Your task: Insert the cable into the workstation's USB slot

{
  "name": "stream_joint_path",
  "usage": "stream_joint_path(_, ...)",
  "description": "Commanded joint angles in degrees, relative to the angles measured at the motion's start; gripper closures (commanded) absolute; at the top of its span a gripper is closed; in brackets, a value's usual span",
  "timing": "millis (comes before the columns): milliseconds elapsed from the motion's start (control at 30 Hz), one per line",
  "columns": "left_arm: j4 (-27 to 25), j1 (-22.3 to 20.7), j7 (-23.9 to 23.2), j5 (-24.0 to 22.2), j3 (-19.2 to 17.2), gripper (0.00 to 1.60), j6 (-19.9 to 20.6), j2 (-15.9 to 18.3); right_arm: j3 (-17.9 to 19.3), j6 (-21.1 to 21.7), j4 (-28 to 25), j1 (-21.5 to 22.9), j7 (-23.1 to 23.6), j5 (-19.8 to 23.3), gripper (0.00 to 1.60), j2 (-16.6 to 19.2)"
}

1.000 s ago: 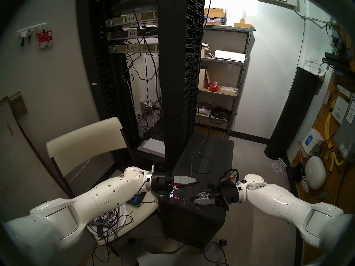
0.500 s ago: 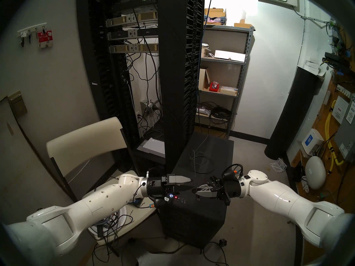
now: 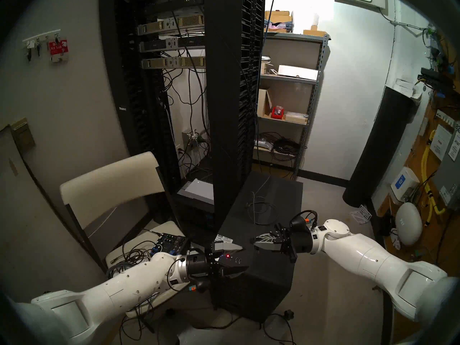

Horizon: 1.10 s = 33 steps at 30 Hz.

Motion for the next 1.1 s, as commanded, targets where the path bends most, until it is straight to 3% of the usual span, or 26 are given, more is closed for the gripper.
stream_joint_path(0, -4.23, 3.14, 2.31, -8.93, -2.28, 0.0, -0.75, -1.2, 0.11, -1.89, -1.62, 0.26, -0.94, -1.07, 1.6, -0.53)
stream_joint_path(333, -7.46, 6.8, -0.25, -18.75, -2.39, 0.0, -0.75, -1.13, 0.0, -4.47, -2.67, 0.07, -3.69, -4.34, 1.6, -1.34)
stream_joint_path(733, -11.77, 11.42, -2.77, -28.96, -0.48, 0.0, -0.75, 1.94, 1.0, -7.34, -3.46, 0.24, -7.86, -7.98, 1.6, -1.67)
stream_joint_path(867, -13.26, 12.3, -3.87, -31.91, 0.31, 0.14, -0.75, 3.18, 1.2, -7.95, -3.61, 0.21, -9.03, -9.04, 1.6, -1.83)
stream_joint_path(1067, -16.16, 12.45, -5.16, -36.98, 1.15, 0.14, -0.75, 3.28, 1.24, -8.61, -4.06, 0.07, -10.39, -10.47, 1.6, -2.48)
